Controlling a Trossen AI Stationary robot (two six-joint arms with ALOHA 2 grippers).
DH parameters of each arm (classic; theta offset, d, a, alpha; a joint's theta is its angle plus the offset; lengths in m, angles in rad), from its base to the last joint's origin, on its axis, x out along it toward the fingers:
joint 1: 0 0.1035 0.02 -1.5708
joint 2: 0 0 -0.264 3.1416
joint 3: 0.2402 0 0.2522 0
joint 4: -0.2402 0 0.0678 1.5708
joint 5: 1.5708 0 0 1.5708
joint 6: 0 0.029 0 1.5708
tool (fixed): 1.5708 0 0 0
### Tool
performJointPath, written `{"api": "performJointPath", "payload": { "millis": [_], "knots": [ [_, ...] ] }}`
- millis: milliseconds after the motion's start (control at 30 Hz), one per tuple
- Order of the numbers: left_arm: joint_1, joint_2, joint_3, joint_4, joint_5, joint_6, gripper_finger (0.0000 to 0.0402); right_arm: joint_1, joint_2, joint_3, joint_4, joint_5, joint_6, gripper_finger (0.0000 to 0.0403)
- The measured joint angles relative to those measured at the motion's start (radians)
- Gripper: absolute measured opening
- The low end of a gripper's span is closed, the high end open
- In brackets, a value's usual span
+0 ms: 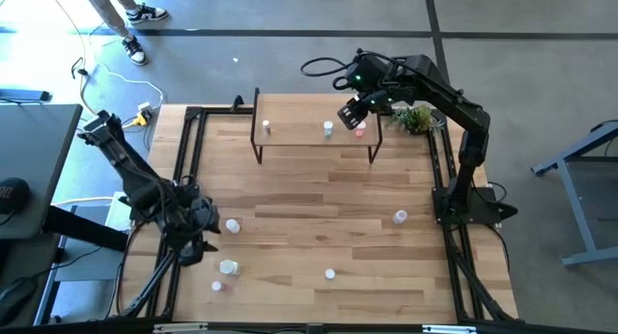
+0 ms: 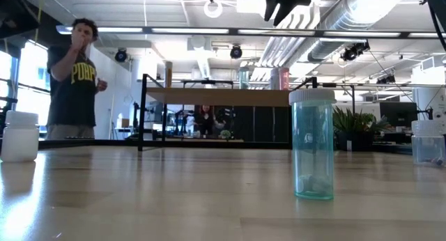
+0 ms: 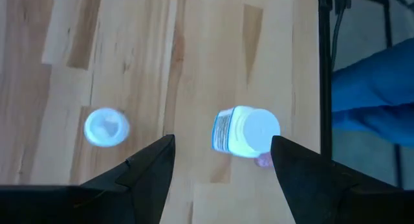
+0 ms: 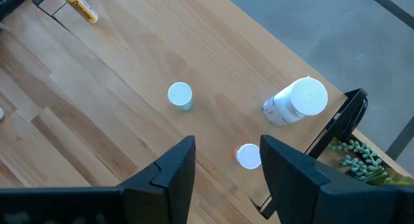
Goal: Pick and place medicine bottles onto shelf by color
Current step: Put the white pill bottle on the shelf
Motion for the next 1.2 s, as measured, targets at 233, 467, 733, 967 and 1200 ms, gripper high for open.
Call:
{"api": "performJointPath", "payload": {
  "millis": [233, 467, 733, 967, 1200],
  "knots": [
    [-0.071, 0.131, 0.0, 0.079, -0.042, -0.001, 0.0247, 0.0, 0.0, 0.0, 0.0, 0.0, 0.018, 0.0165],
    [-0.116, 0.228, 0.0, 0.151, -0.083, -0.014, 0.0247, 0.0, 0.0, -0.001, 0.0, 0.0, 0.037, 0.0165],
    [-0.161, 0.301, 0.0, 0.204, -0.113, -0.026, 0.0247, 0.0, 0.0, -0.001, 0.005, 0.001, 0.045, 0.0165],
    [-0.181, 0.373, 0.0, 0.247, -0.123, -0.02, 0.0247, 0.0, 0.0, -0.001, 0.005, 0.001, 0.056, 0.0165],
    [-0.183, 0.432, 0.0, 0.253, -0.158, -0.027, 0.0247, 0.0, 0.0, -0.001, 0.005, 0.001, 0.056, 0.0165]
  ]
}}
